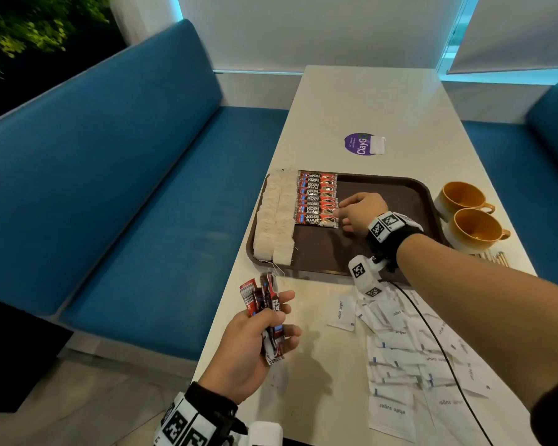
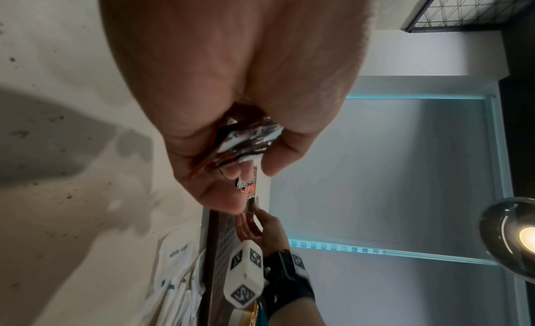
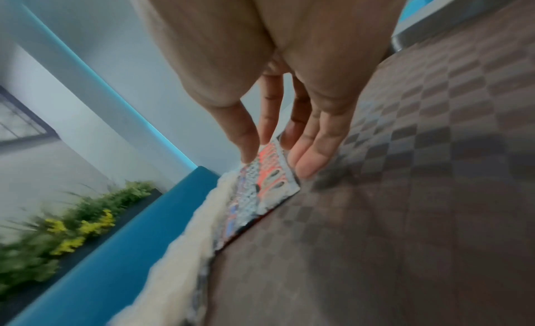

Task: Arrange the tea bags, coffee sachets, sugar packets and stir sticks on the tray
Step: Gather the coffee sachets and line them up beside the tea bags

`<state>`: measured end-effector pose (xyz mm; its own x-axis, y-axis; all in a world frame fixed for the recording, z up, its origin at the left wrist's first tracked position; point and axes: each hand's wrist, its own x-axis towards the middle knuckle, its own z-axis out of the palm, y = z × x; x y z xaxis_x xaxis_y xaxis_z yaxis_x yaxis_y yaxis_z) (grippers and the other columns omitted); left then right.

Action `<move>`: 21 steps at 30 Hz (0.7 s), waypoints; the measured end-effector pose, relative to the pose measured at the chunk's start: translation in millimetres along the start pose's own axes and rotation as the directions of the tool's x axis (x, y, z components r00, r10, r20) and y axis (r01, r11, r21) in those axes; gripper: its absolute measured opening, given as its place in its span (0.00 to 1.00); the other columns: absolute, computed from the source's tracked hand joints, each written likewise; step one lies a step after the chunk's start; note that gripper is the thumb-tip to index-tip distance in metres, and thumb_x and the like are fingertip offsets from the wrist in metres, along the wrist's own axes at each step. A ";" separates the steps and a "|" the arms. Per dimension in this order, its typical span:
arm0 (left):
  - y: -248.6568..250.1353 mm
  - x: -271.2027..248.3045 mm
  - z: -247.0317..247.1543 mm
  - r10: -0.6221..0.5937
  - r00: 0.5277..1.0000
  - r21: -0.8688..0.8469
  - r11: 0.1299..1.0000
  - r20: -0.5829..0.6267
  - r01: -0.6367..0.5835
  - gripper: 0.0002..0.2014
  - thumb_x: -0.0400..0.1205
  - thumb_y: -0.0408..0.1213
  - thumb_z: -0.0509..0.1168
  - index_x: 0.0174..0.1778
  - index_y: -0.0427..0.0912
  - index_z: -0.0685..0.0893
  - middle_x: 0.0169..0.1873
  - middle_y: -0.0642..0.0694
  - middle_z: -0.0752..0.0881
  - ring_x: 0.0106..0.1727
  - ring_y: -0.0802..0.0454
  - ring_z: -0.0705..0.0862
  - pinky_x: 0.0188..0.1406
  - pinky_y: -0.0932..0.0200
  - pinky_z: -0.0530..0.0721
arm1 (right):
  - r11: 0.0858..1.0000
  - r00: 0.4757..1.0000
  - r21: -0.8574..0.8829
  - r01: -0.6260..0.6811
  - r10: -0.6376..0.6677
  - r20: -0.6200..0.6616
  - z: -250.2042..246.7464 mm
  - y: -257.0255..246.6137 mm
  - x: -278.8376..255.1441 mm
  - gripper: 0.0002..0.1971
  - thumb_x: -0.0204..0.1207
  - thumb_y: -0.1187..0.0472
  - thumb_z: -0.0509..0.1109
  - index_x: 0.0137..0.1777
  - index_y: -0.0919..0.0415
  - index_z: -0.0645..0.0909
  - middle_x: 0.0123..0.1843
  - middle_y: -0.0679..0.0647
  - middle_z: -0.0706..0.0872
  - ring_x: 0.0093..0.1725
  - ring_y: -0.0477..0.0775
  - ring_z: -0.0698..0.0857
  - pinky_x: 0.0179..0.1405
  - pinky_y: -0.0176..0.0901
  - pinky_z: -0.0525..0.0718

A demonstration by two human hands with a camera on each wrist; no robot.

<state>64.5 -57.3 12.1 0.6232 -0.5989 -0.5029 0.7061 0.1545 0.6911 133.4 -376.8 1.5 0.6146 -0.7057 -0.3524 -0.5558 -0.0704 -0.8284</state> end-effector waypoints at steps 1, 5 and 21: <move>0.6 -0.9 1.4 0.004 1.000 -0.018 1.000 -0.002 -0.004 0.17 0.86 0.22 0.57 0.60 0.32 0.91 0.47 0.38 0.82 0.41 0.40 0.87 0.41 0.49 0.90 | 0.999 1.000 0.037 0.023 -0.023 0.011 -1.7 -0.5 -7.6 0.08 0.70 0.65 0.85 0.43 0.57 0.88 0.47 0.60 0.93 0.40 0.56 0.90 0.49 0.58 0.94; 3.1 -8.7 12.4 0.029 0.999 -0.057 0.998 0.030 -0.027 0.17 0.87 0.21 0.54 0.55 0.27 0.91 0.49 0.33 0.84 0.45 0.31 0.90 0.44 0.43 0.93 | 0.966 0.973 0.180 0.188 -0.208 0.102 -13.5 -6.8 -71.7 0.05 0.75 0.70 0.79 0.46 0.61 0.87 0.39 0.55 0.88 0.35 0.50 0.84 0.44 0.47 0.90; -11.3 -45.0 45.4 0.072 0.980 0.198 0.974 0.184 -0.109 0.17 0.77 0.31 0.73 0.59 0.27 0.85 0.46 0.30 0.90 0.36 0.40 0.89 0.32 0.58 0.87 | 0.798 0.882 0.529 0.290 -0.437 0.175 -69.4 49.5 -260.7 0.14 0.76 0.73 0.76 0.61 0.65 0.86 0.49 0.69 0.88 0.38 0.63 0.88 0.35 0.51 0.91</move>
<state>13.1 -67.8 50.5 0.5997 -0.7209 -0.3474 0.5534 0.0600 0.8307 -93.2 -245.3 82.5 0.8832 -0.4683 -0.0253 0.0308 0.1118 -0.9933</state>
